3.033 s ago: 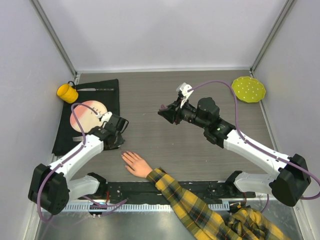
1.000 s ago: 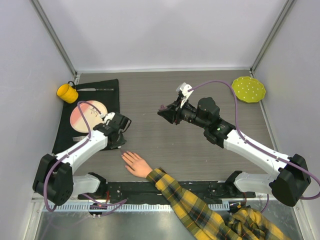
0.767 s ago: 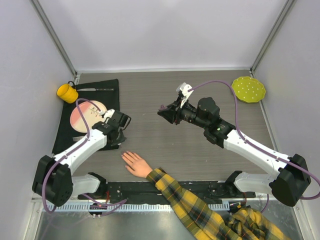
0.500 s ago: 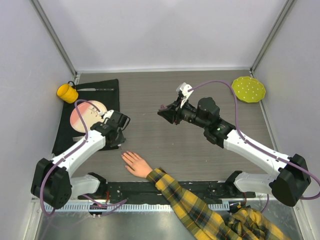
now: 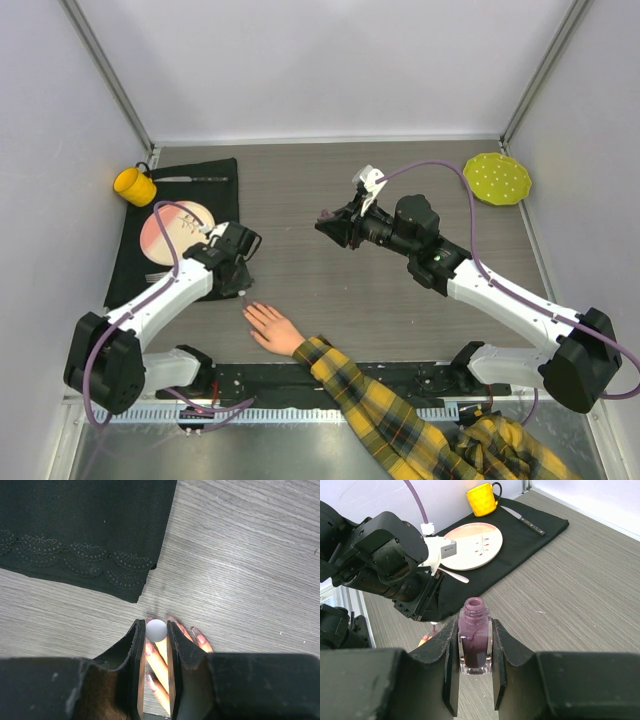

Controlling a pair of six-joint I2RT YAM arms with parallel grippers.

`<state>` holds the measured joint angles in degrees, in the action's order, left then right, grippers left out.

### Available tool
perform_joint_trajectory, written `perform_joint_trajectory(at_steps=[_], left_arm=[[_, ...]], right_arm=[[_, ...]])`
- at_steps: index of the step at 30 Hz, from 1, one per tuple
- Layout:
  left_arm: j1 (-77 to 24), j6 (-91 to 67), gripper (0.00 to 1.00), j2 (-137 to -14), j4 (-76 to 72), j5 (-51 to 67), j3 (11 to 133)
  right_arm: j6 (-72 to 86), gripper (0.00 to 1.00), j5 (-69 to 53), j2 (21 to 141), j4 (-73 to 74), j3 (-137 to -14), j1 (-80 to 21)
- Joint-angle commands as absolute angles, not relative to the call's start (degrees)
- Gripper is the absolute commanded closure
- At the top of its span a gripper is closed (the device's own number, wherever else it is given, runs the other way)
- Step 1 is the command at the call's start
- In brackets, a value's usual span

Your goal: Paint the nails

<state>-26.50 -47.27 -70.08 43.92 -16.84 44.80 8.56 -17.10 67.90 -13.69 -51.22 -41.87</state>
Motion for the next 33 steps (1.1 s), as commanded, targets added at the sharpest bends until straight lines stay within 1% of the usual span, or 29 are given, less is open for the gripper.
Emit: perform_joint_trajectory(at_steps=[1,13,33], left_arm=[[-26.3,-46.4,1.0,-70.8,42.5,-16.8,46.0],[-26.2,-46.2,1.0,-72.6,42.0,-16.8,45.9],[-26.2,-46.8,1.0,-73.7,43.4,-20.0,45.7]], right_arm=[[8.7,0.99,-17.4,66.5,-17.3,-52.2,-41.7],[8.6,0.99,-17.2,66.6,-17.2,-52.2,-41.7],[8.5,0.99,-17.3,67.5,-17.2,-52.6,-41.7]])
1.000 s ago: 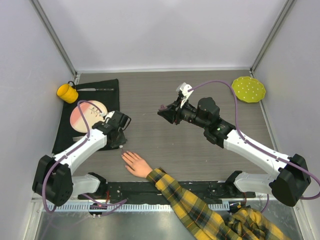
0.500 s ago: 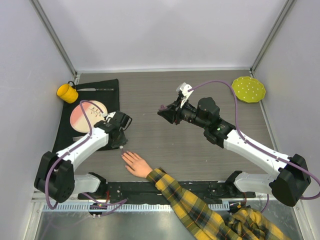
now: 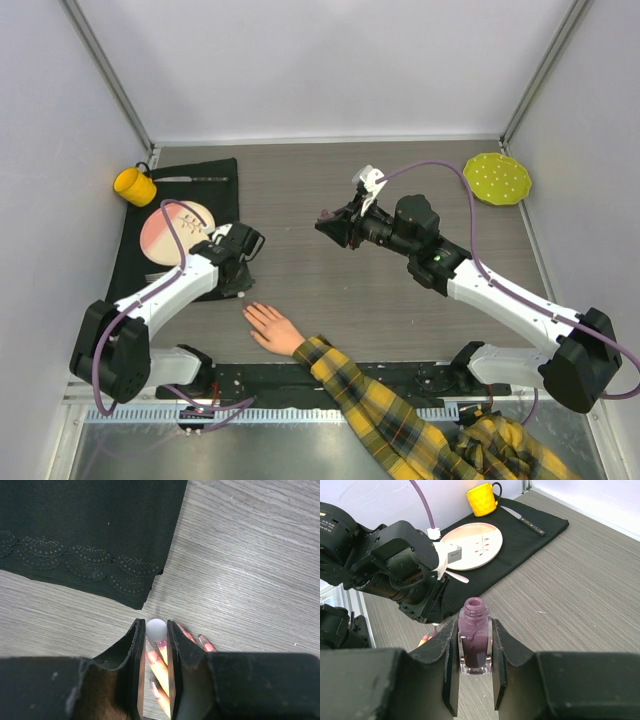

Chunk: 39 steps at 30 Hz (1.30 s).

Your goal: Paint the nails

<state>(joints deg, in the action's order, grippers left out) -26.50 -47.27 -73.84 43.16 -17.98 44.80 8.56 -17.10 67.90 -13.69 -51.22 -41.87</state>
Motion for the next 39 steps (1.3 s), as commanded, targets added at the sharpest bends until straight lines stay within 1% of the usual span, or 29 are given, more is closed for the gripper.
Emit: perform_joint_trajectory(at_steps=[1,15,28,34,39], left_arm=[[-26.2,-46.8,1.0,-73.7,43.5,-20.0,45.7],[-26.2,-46.6,1.0,-74.4,44.0,-20.7,46.1],[-26.0,-45.0,1.0,-71.6,47.1,-23.0,49.4],[-25.9,-41.4,1.0,-69.3,48.5,-17.9,51.2],[-25.9,-40.4,1.0,-67.5,48.3,-15.3,50.0]], right_arm=[[8.6,0.99,-17.4,67.6,-17.2,-52.7,-41.7],[8.5,0.99,-17.4,67.8,-17.1,-53.1,-41.7],[8.6,0.99,-17.5,67.1,-17.2,-52.6,-41.7],[8.7,0.99,-17.5,67.0,-17.3,-52.6,-41.7],[8.9,0.99,-17.8,67.0,-17.5,-52.4,-41.7]])
